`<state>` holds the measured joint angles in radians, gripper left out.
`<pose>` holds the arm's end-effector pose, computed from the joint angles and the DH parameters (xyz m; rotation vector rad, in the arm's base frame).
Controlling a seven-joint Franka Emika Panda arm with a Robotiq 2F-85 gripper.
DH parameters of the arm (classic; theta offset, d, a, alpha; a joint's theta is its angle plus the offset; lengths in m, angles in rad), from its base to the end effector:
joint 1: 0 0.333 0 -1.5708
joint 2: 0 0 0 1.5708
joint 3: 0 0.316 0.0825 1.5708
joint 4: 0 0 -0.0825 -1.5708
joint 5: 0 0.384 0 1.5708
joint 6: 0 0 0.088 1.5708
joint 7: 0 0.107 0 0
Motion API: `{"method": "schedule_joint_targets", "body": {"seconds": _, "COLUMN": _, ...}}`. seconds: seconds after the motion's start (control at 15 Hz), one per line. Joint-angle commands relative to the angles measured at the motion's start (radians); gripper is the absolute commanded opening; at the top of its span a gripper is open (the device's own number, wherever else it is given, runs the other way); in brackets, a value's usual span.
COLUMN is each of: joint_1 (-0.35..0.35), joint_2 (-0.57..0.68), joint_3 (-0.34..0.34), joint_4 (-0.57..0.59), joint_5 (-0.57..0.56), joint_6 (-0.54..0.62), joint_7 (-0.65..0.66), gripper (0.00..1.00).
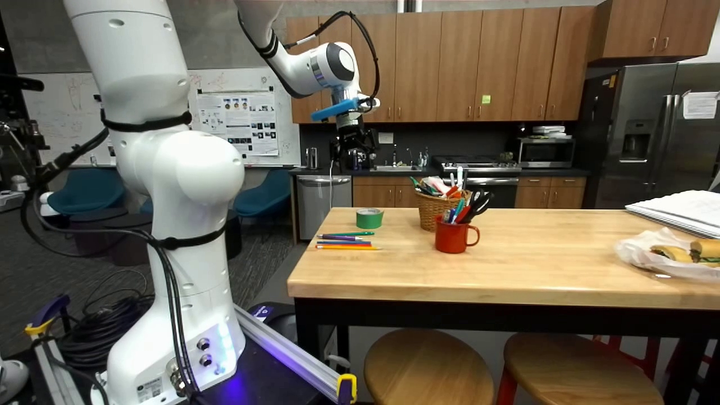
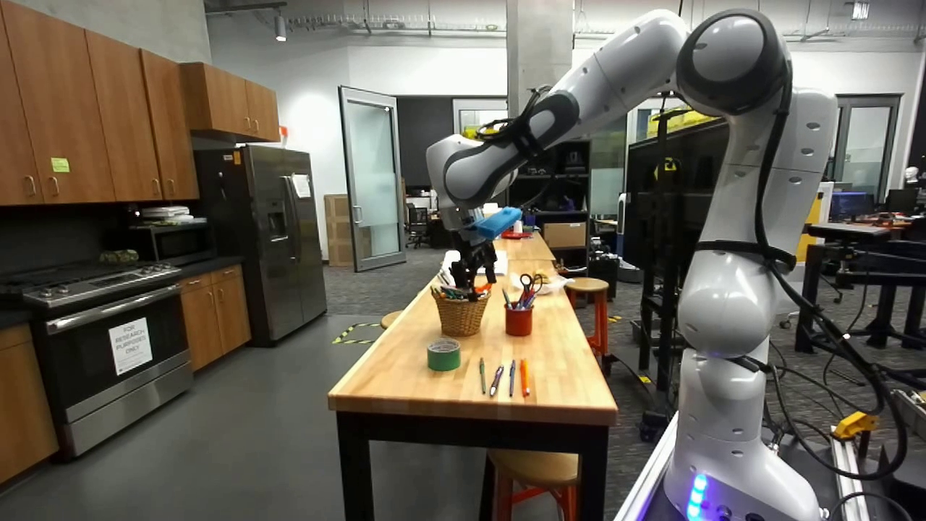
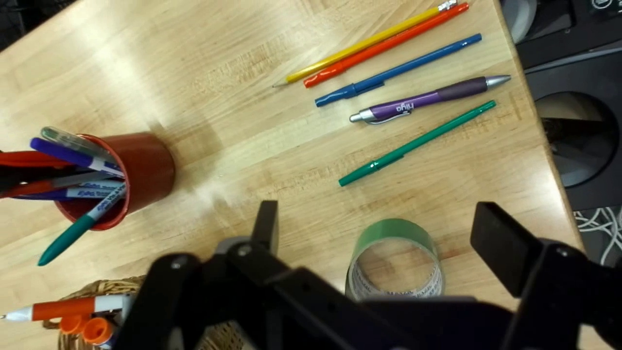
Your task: Put the tape on the table
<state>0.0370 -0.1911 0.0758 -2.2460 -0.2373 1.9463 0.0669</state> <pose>0.4747 0.0387 0.4389 2.8925 0.2076 -0.1289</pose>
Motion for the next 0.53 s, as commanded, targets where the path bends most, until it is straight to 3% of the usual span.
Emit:
{"method": "schedule_joint_targets", "body": {"seconds": 0.0, "joint_1": -0.003, "joint_2": -0.101, "joint_3": -0.019, "joint_4": -0.072, "joint_5": 0.023, "joint_6": 0.023, "joint_7": -0.01, "gripper": 1.0}}
{"method": "schedule_joint_targets", "body": {"seconds": 0.4, "joint_1": -0.008, "joint_2": -0.186, "joint_3": -0.047, "joint_4": -0.139, "joint_5": 0.026, "joint_6": 0.027, "joint_7": -0.055, "gripper": 1.0}}
{"method": "schedule_joint_targets", "body": {"seconds": 0.47, "joint_1": -0.009, "joint_2": -0.132, "joint_3": -0.03, "joint_4": -0.095, "joint_5": 0.008, "joint_6": 0.009, "joint_7": -0.017, "gripper": 1.0}}
